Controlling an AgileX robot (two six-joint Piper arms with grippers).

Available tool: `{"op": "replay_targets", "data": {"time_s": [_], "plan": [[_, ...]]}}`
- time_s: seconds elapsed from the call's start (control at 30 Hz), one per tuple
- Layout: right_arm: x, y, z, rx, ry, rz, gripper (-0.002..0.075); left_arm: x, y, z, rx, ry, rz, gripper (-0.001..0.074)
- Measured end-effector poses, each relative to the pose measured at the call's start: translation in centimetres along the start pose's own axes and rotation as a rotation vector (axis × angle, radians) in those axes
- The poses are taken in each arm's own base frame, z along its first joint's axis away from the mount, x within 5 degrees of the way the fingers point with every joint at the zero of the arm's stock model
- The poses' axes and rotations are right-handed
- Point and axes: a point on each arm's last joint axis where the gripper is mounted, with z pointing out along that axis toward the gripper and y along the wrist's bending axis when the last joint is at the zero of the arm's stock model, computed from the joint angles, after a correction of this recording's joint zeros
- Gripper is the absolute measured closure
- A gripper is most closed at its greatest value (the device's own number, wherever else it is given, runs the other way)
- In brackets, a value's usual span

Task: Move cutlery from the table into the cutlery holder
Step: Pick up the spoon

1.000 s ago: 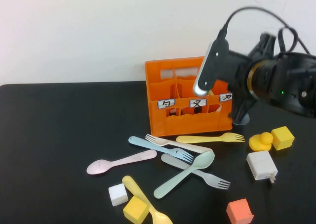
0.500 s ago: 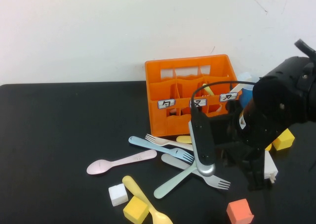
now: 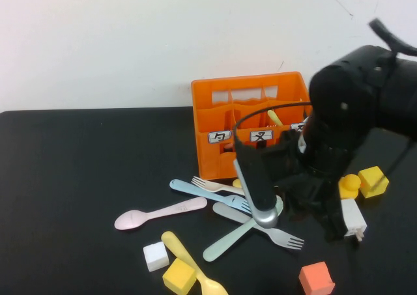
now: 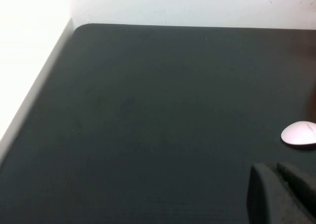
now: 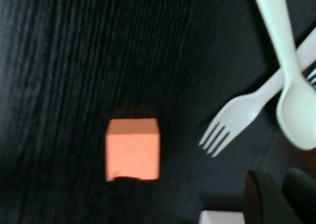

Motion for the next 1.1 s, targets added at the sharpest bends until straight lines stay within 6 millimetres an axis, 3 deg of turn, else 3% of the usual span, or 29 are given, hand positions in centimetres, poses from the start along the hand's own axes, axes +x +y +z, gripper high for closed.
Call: {"op": "replay_targets", "data": {"time_s": [0.37, 0.63, 0.83, 1.1], "plan": [[-2.4, -3.6, 2.5, -0.016, 0.015, -0.193, 0.0635, 0.0, 0.0, 0.0, 0.000, 0.000, 0.000, 0.0736], [-4.4, -5.5, 7.4, -0.179, -0.049, -0.252, 0.0446, 0.0, 0.0, 0.0, 0.000, 0.000, 0.000, 0.0736], [-5.0, -6.2, 10.1, -0.219, -0.064, -0.316, 0.0419, 0.0, 0.0, 0.0, 0.000, 0.000, 0.000, 0.0736], [-4.9, -6.3, 11.8, -0.250, -0.052, -0.320, 0.0414, 0.0, 0.0, 0.0, 0.000, 0.000, 0.000, 0.0736]]}}
